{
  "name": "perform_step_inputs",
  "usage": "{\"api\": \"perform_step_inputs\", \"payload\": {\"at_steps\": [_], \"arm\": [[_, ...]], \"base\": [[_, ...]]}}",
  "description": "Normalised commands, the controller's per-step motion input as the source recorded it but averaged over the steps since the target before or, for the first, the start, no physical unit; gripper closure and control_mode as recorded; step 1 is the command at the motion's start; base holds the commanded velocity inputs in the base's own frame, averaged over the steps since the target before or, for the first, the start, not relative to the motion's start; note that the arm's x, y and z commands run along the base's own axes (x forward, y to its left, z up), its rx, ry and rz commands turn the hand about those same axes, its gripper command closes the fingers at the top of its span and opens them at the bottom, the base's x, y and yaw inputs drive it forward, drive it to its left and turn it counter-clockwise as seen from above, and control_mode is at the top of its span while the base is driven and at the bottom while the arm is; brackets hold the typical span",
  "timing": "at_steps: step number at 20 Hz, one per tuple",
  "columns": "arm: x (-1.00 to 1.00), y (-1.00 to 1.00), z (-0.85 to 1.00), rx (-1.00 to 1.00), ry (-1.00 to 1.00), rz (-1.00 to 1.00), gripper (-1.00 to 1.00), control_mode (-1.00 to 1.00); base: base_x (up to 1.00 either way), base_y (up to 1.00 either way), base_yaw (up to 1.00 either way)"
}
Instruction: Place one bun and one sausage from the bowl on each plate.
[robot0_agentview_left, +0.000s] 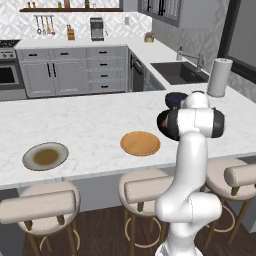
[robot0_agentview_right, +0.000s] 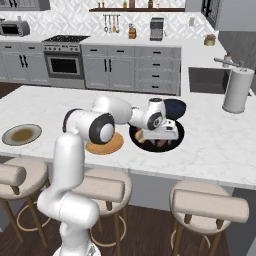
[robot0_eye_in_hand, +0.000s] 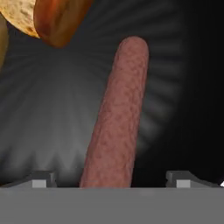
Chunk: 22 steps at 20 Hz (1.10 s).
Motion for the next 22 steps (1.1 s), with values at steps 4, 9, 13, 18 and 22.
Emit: {"api": "perform_step_inputs", "payload": {"at_steps": [4,9,13,18,22], "arm": [[0.11,0.0,-0.63,-0.02,0.01,0.08,1.0,-1.0],[0.03,0.0,-0.03,0.0,-0.01,0.0,1.0,-1.0],[-0.15,0.01,0.47,0.01,-0.08,0.0,1.0,-1.0],[-0.93,0.18,1.0,0.0,-0.26,0.05,1.0,-1.0],[-0.97,0.91,0.78,0.0,-0.12,0.17,1.0,-1.0]], "base": [[0.0,0.0,0.0],[0.0,0.0,0.0],[0.0,0.0,0.0],[0.0,0.0,0.0],[0.0,0.0,0.0]]}}
